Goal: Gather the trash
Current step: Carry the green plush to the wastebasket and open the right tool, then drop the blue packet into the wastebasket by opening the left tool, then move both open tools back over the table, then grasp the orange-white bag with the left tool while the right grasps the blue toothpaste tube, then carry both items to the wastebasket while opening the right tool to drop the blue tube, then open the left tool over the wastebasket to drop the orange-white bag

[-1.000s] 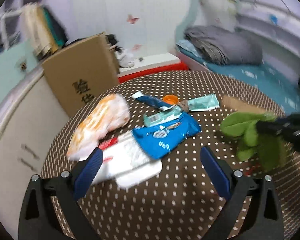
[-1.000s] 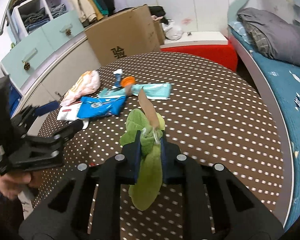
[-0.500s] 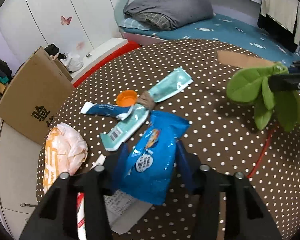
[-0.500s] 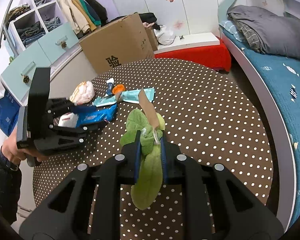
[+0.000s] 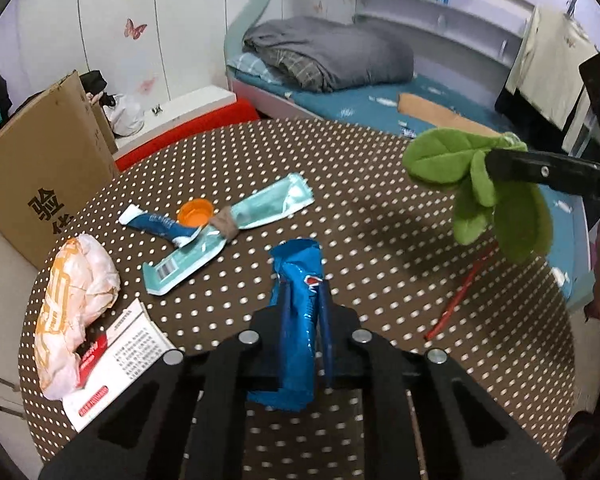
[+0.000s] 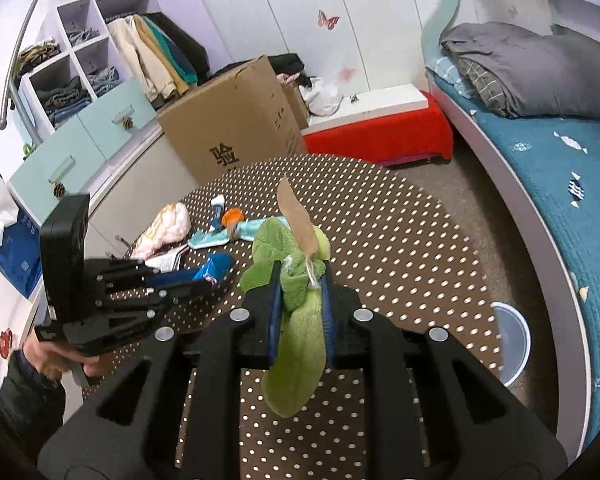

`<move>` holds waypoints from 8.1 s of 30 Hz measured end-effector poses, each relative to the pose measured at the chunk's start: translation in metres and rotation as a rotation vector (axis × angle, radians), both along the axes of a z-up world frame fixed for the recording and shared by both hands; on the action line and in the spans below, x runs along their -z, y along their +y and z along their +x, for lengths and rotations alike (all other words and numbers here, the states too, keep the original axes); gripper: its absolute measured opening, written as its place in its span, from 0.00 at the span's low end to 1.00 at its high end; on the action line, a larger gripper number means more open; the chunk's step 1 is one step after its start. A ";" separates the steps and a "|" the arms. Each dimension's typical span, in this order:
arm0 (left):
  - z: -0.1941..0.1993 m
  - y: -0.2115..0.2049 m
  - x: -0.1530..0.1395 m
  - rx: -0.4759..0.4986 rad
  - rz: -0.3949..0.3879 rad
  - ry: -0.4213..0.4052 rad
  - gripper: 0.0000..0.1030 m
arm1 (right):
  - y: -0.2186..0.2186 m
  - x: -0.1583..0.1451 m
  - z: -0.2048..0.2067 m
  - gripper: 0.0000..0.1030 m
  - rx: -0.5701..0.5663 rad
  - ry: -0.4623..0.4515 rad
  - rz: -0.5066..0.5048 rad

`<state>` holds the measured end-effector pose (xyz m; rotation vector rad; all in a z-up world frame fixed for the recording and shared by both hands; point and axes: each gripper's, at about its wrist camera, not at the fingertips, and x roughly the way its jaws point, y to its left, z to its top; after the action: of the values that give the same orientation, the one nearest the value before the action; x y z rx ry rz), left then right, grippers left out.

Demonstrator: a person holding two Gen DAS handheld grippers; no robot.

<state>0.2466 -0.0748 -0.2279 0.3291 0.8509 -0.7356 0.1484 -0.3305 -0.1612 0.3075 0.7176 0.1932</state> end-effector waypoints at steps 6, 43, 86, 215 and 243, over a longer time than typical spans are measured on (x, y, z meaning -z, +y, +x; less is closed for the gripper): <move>-0.013 -0.009 -0.003 -0.033 -0.074 0.012 0.12 | -0.016 -0.017 -0.004 0.17 0.013 -0.034 0.034; -0.004 -0.204 -0.049 0.002 -0.297 0.097 0.12 | -0.274 0.233 0.054 0.51 0.442 0.448 0.142; -0.016 -0.298 -0.033 -0.029 -0.041 -0.006 0.92 | -0.242 0.037 -0.077 0.94 0.597 0.029 0.093; -0.020 -0.233 -0.027 -0.161 -0.097 -0.009 0.46 | -0.308 0.251 0.034 0.78 0.459 0.415 0.259; 0.039 -0.408 0.098 -0.037 0.206 0.329 0.93 | -0.337 0.129 -0.063 0.90 0.573 0.130 0.233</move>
<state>0.2860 -0.4827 -0.3259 0.3802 1.2464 -0.6780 0.0858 -0.6676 -0.2905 0.7383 0.7082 -0.2922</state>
